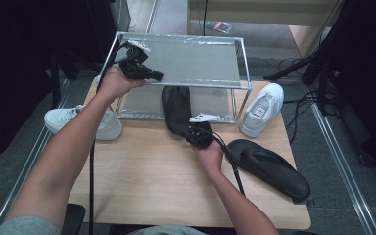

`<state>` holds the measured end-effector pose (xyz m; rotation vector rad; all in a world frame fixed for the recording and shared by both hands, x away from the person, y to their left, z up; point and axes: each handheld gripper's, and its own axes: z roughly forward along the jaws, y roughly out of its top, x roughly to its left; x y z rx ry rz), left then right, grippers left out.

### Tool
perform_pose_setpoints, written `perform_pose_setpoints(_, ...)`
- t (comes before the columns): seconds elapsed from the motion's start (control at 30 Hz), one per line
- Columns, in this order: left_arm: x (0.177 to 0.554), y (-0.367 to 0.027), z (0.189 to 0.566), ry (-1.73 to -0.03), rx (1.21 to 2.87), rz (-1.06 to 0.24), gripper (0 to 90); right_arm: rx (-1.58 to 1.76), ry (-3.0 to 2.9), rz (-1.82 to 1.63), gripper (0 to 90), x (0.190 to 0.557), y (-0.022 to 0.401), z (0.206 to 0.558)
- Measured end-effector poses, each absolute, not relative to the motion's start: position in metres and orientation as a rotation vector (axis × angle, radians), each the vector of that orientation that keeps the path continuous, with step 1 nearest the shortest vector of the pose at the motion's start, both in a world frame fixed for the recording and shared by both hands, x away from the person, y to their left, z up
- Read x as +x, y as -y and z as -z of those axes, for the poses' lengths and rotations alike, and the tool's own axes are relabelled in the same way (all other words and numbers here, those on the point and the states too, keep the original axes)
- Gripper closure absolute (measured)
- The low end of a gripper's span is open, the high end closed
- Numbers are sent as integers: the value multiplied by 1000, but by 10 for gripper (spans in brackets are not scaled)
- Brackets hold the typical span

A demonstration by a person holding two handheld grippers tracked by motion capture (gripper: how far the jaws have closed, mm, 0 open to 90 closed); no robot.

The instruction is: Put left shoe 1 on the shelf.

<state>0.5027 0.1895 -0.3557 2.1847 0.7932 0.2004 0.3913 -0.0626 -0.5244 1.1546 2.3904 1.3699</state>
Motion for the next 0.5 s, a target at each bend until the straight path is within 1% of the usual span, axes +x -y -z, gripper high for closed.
perform_pose_setpoints(0.37, 503, -191, 357, -812, 2161, -183, 900, 1211, -2377, -1359, 900, 421, 45, 524)
perform_pose_setpoints(0.5, 503, -191, 357, -812, 2159, -185, 900, 1213, -2397, -1303, 900, 429, 37, 525)
